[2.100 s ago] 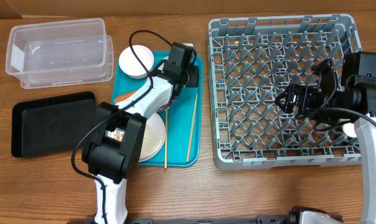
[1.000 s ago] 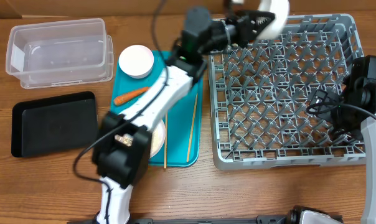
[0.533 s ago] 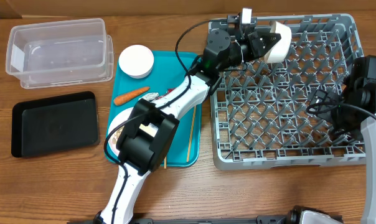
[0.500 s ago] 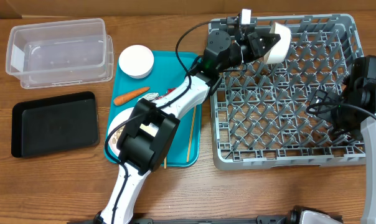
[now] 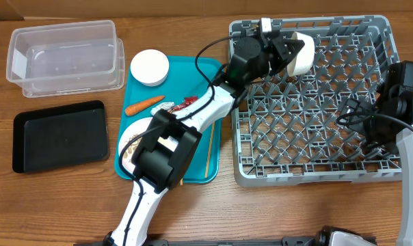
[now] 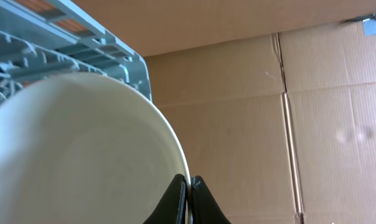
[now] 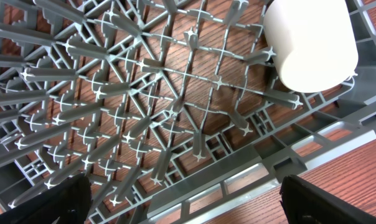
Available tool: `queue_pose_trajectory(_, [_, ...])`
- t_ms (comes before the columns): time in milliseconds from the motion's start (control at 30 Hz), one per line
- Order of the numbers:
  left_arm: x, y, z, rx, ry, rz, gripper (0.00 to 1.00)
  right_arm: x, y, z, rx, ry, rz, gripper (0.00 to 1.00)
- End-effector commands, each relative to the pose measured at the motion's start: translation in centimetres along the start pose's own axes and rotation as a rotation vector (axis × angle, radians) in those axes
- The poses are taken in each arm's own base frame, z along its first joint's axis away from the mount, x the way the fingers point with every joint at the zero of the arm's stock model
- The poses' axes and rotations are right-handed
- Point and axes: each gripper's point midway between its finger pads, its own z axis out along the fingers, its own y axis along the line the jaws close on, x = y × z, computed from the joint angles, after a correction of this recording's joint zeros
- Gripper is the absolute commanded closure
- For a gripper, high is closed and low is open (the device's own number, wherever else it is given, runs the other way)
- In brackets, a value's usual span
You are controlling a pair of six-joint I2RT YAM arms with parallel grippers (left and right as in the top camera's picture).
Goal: Sort waste into correct bins and load items into the dishwasher
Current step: 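Carry the white bowl into the rack and set it down upside down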
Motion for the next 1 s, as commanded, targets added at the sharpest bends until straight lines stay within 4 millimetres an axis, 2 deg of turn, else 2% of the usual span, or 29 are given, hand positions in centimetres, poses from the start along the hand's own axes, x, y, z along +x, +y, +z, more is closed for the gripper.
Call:
queue_pose_trajectory(0, [0.7, -0.4, 0.5, 0.019, 0.0, -0.01, 0.96, -0.5, 0.1, -0.7, -0.013, -0.029, 0.01, 0.0])
queue_pose_trajectory(133, [0.7, -0.3, 0.5, 0.015, 0.001, -0.012, 0.96, -0.5, 0.1, -0.7, -0.012, -0.029, 0.01, 0.0])
queue_pose_trajectory(300, [1.4, 2.8, 0.3, -0.109, 0.027, -0.065, 0.96, -0.5, 0.1, -0.7, -0.012, -0.028, 0.01, 0.0])
queue_pose_trajectory(367, [1.6, 3.5, 0.2, -0.135, 0.039, -0.053, 0.96, -0.5, 0.1, -0.7, -0.012, -0.028, 0.01, 0.0])
queue_pose_trajectory(433, [1.5, 3.4, 0.0, -0.129, 0.058, -0.022, 0.96, -0.5, 0.1, -0.7, -0.012, -0.028, 0.01, 0.0])
queue_pose_trajectory(533, [-0.1, 2.3, -0.9, -0.063, 0.088, 0.03, 0.95, -0.5, 0.1, -0.7, -0.012, -0.029, 0.01, 0.0])
queue_pose_trajectory(600, [-1.0, 2.4, -1.6, -0.051, 0.115, 0.027, 0.83, -0.6, 0.1, -0.7, -0.012, -0.029, 0.01, 0.0])
queue_pose_trajectory(633, [-1.4, 2.4, -2.0, -0.046, 0.132, 0.025, 0.73, -0.6, 0.1, -0.7, -0.012, -0.029, 0.01, 0.0])
queue_pose_trajectory(667, [-1.7, 2.5, -2.5, -0.04, 0.152, 0.026, 0.57, -0.6, 0.1, -0.7, -0.012, -0.029, 0.01, 0.0])
queue_pose_trajectory(700, [-2.0, 2.5, -2.9, -0.034, 0.172, 0.028, 0.53, -0.6, 0.1, -0.7, -0.012, -0.029, 0.01, 0.0])
queue_pose_trajectory(733, [-2.2, 2.5, -3.4, -0.027, 0.197, 0.029, 0.44, -0.6, 0.1, -0.7, -0.012, -0.029, 0.01, 0.0])
queue_pose_trajectory(767, [-2.4, 2.5, -3.7, -0.021, 0.215, 0.033, 0.25, -0.6, 0.1, -0.7, -0.012, -0.03, 0.01, 0.0])
queue_pose_trajectory(800, [-2.5, 2.5, -4.1, -0.016, 0.229, 0.031, 0.0, -0.6, 0.1, -0.7, -0.012, -0.03, 0.01, 0.0])
queue_pose_trajectory(967, [-3.0, 2.6, -5.1, -0.003, 0.274, 0.033, 0.0, -0.6, 0.1, -0.7, -0.013, -0.031, 0.01, 0.0])
